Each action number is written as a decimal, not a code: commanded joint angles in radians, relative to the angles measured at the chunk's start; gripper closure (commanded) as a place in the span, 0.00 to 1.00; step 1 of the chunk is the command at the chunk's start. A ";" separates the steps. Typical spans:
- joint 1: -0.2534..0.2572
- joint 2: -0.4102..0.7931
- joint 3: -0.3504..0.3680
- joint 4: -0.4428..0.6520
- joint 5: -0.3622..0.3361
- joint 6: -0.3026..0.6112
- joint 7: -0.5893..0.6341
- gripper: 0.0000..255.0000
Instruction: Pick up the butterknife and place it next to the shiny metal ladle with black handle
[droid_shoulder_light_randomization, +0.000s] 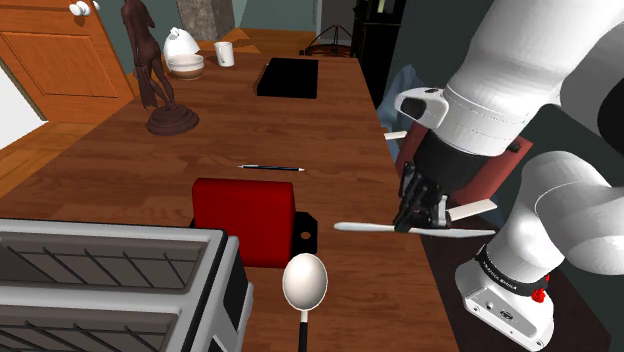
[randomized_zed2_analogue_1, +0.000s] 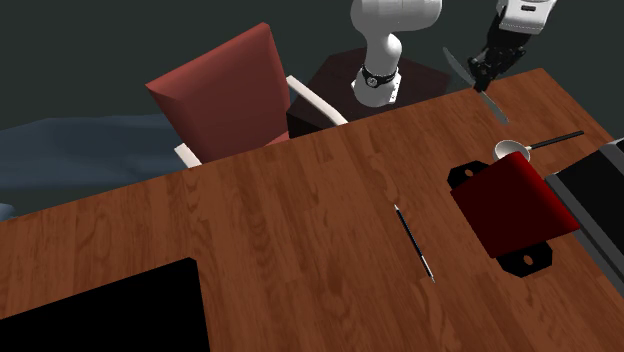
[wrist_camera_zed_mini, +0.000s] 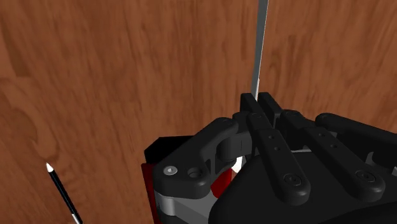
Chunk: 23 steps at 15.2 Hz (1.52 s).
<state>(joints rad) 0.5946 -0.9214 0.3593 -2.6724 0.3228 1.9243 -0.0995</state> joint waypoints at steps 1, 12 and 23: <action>0.005 0.000 0.010 -0.021 0.009 0.020 0.004 1.00; 0.027 0.033 0.057 -0.149 0.058 0.181 -0.005 1.00; 0.036 0.064 0.079 -0.198 0.082 0.259 -0.009 1.00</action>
<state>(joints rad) 0.6303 -0.8579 0.4385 -2.8702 0.4048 2.1830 -0.1089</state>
